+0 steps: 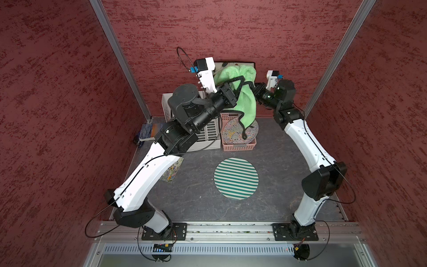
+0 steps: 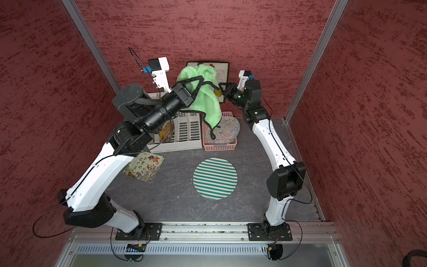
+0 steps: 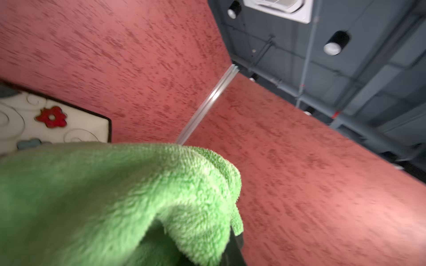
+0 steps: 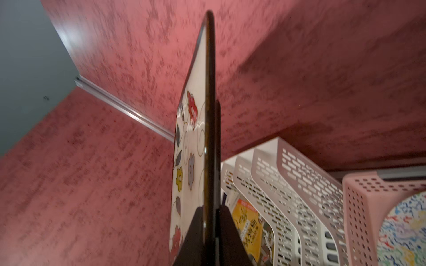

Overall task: Wipe the wet plate dry
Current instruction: Wipe the plate with towel.

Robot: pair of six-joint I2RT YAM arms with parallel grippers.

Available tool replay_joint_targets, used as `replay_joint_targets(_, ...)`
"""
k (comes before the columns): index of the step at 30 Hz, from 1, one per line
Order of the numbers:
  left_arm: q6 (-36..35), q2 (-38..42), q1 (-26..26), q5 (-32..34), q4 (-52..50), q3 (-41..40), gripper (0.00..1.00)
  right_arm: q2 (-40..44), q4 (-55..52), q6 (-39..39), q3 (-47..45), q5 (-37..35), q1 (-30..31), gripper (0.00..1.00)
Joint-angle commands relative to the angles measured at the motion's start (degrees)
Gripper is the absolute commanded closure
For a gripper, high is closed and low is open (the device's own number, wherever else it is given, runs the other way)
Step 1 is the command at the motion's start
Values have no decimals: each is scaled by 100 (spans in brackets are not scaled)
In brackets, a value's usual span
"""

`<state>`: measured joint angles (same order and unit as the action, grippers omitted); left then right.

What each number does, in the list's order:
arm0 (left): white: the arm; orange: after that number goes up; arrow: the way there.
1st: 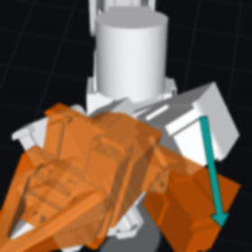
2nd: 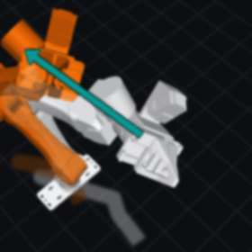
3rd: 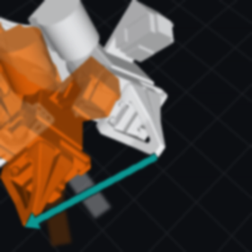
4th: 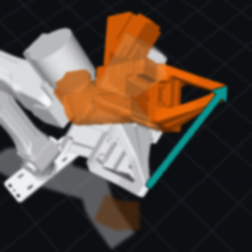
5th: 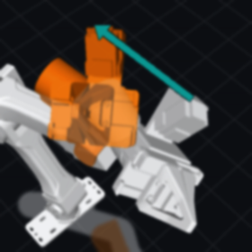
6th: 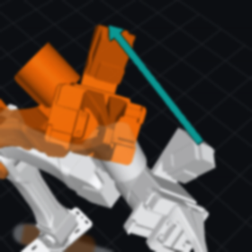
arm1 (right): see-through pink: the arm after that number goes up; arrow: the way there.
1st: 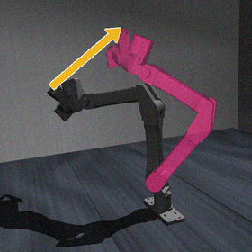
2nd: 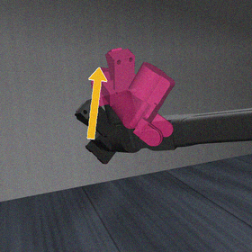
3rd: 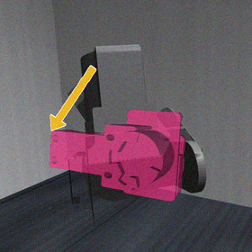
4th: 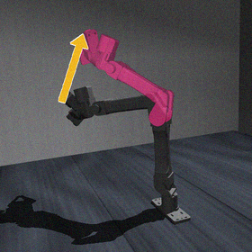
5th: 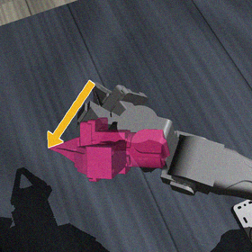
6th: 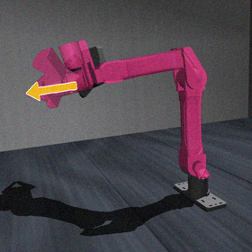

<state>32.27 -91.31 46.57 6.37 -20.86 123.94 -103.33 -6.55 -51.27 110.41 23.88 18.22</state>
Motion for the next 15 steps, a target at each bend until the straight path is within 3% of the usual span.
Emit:
replay_joint_targets(1, -1076, -721, -43, 1679, -1827, 170, 100, 909, 983, 553, 261, 3, 174, 100)
replay_joint_targets(4, -796, -774, -336, 2034, -2157, 97, 100, 1100, 1064, 521, 87, 65, 182, 100)
replay_joint_targets(11, -465, -663, -1316, 1495, -2753, -54, 100, 1696, 1729, 526, -819, 1069, 209, 100)
replay_joint_targets(15, -372, -667, -1887, 418, -2737, 117, 100, 1956, 1622, 875, -1456, 1650, 539, 100)
